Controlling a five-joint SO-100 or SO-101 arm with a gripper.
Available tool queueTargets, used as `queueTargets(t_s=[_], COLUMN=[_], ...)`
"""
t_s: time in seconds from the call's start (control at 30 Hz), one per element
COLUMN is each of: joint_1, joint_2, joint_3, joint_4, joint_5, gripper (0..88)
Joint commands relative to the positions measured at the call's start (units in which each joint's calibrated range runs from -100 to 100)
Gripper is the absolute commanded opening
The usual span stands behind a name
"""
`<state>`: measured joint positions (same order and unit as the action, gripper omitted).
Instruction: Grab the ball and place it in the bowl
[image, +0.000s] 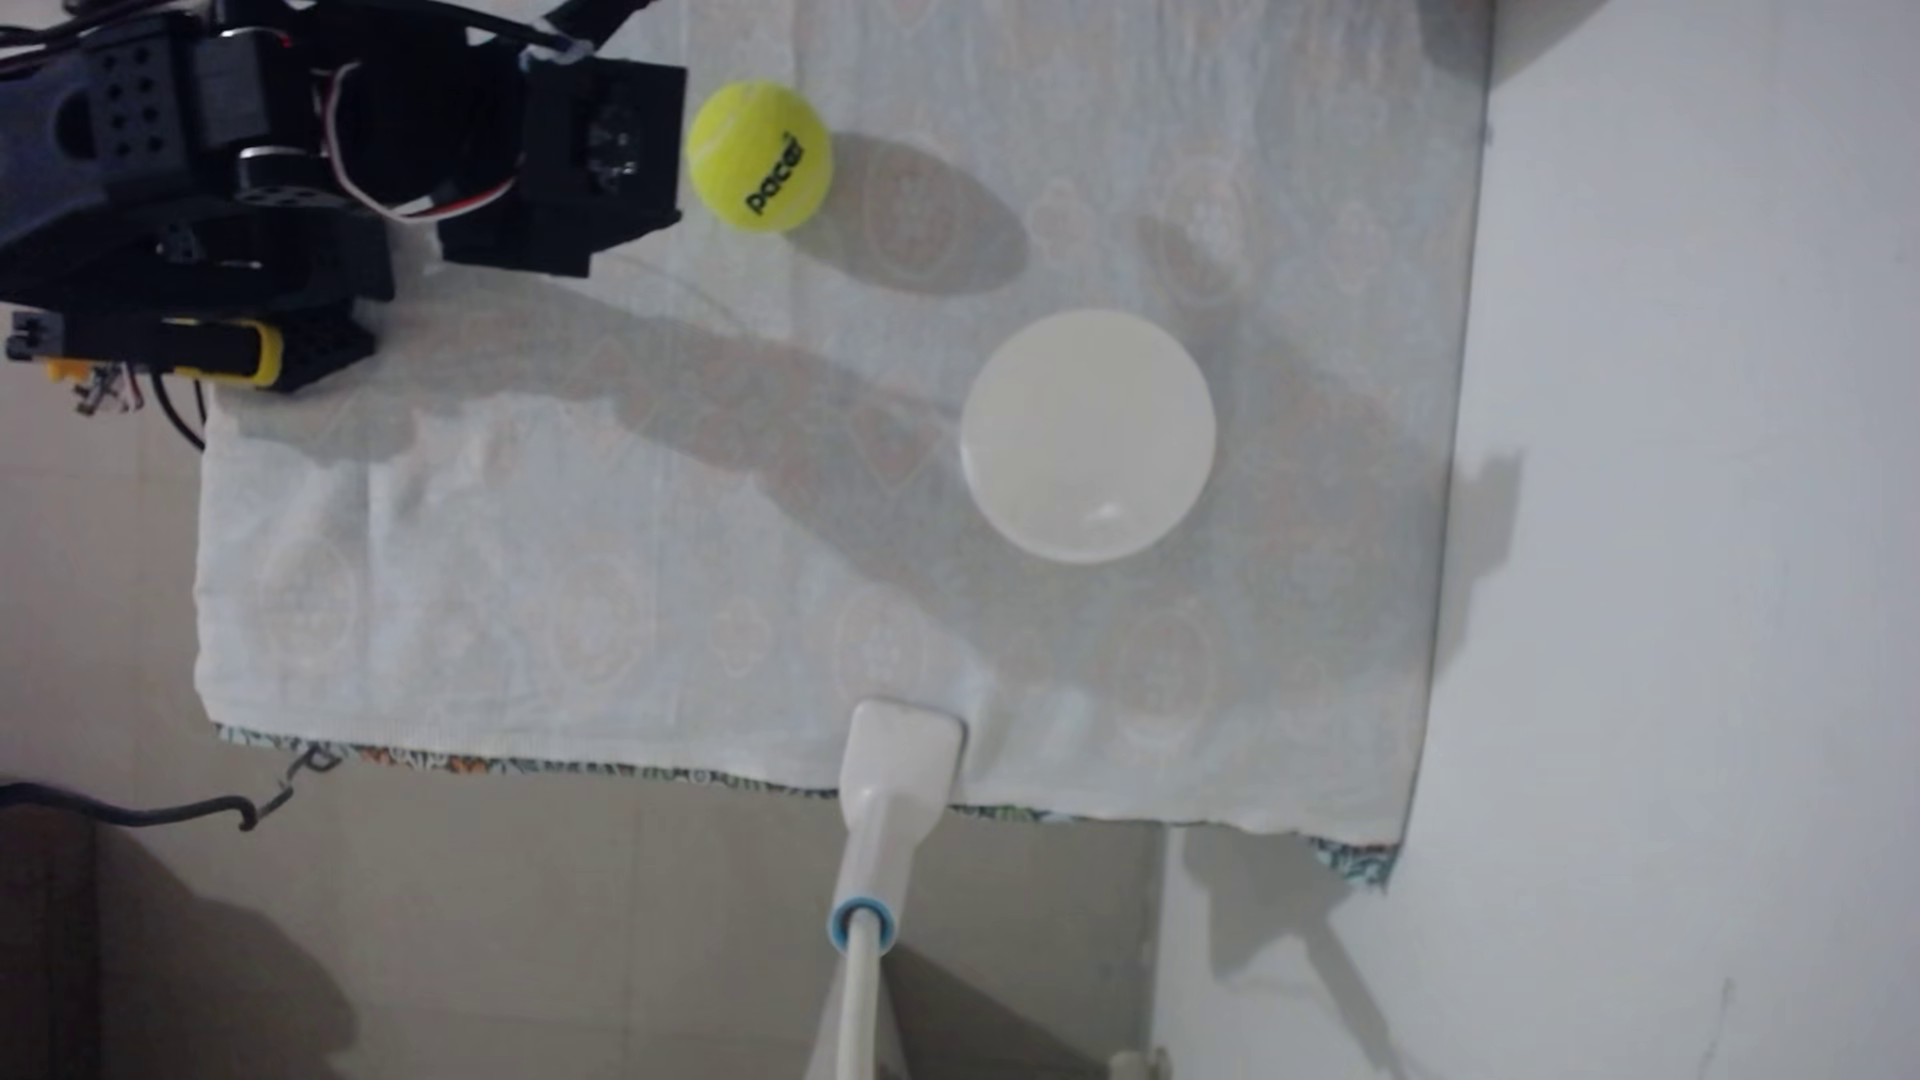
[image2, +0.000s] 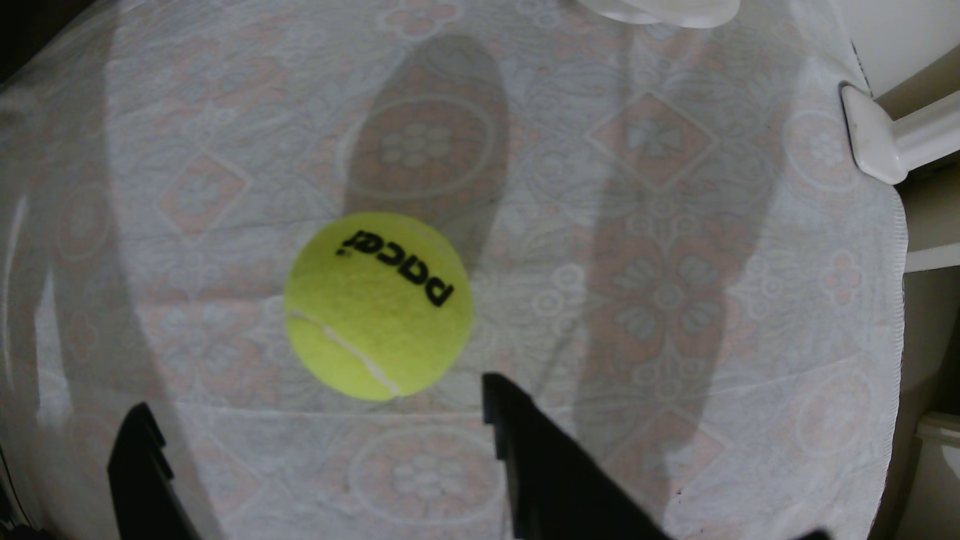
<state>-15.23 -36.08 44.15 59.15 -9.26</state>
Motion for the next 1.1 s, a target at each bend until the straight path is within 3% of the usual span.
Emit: queueTargets(t_s=[0.0, 1.07], joint_1=[-0.3, 1.0], joint_2=[1.4, 18.4], joint_3=[1.1, 7.9], joint_4=[-5.1, -25.8], joint_5=[-0.4, -0.2], gripper=[43.3, 41.4])
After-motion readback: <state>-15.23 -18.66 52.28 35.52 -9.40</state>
